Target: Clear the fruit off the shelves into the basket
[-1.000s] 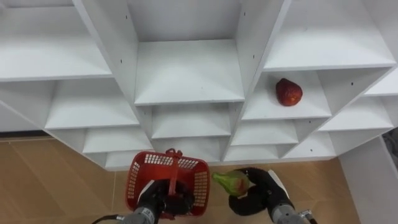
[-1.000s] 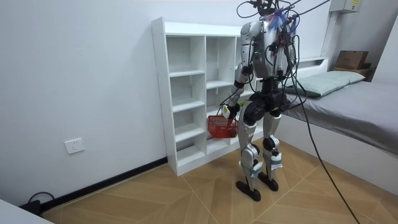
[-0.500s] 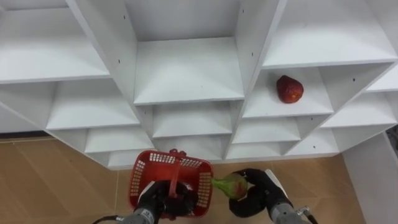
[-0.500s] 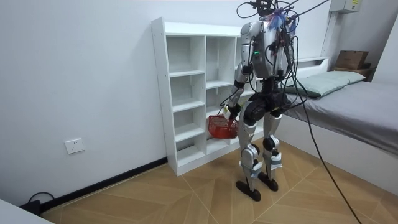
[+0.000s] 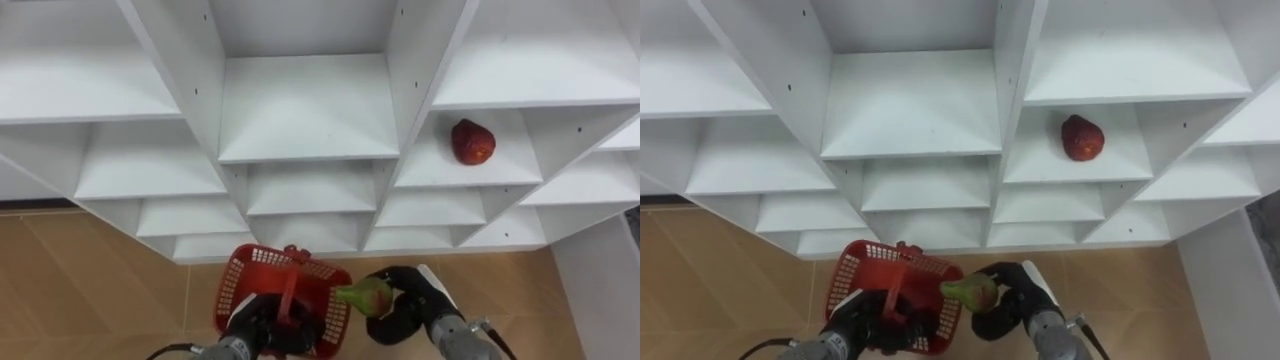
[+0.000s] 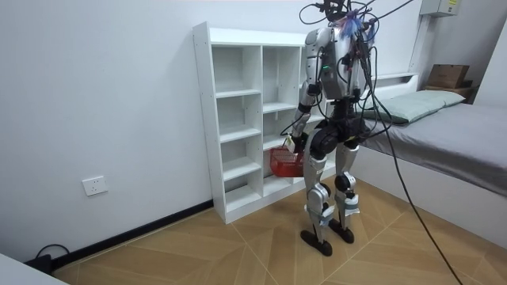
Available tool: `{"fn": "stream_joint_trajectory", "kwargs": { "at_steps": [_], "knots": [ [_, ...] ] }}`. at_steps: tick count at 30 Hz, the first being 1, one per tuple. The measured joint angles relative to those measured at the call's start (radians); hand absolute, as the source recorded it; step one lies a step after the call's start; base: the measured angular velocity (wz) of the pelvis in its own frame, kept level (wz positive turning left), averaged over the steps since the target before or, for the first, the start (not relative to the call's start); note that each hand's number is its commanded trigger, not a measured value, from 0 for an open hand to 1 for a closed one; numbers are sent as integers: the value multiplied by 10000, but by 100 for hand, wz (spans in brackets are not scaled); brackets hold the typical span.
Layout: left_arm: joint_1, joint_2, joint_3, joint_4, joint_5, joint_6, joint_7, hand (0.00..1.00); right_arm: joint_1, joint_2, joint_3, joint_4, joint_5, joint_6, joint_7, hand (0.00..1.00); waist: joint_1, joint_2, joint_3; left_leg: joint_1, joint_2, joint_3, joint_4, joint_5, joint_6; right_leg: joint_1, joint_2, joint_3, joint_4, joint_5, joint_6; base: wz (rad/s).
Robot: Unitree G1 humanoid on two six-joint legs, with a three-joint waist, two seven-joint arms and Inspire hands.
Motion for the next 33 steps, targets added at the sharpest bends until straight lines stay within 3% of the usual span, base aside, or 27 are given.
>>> {"fn": "stream_joint_trajectory", "kwargs": {
  "at_steps": [13, 17, 33],
  "knots": [
    [-328, -25, -960, 55, 648, 0, -233, 100, -753, 146, 398, 744, -143, 0, -6, 100, 53, 8, 13, 21, -1, 5, 19, 2, 1, 5, -29, -95, 66, 0, 0, 0],
    [-424, -27, -1091, 54, 658, 0, -315, 100, -860, 165, 418, 803, -144, -1, 1, 100, 45, 75, 122, 3, -2, 4, 14, 1, 1, -14, -32, -99, 69, 0, 0, 0],
    [-603, -75, -1298, 57, 923, 0, -337, 100, -998, 184, 473, 1252, -134, -1, 31, 100, 53, 82, 122, -173, 1, -5, 19, 2, 1, -178, -27, -111, 60, -1, -1, 0]
  ]
}}
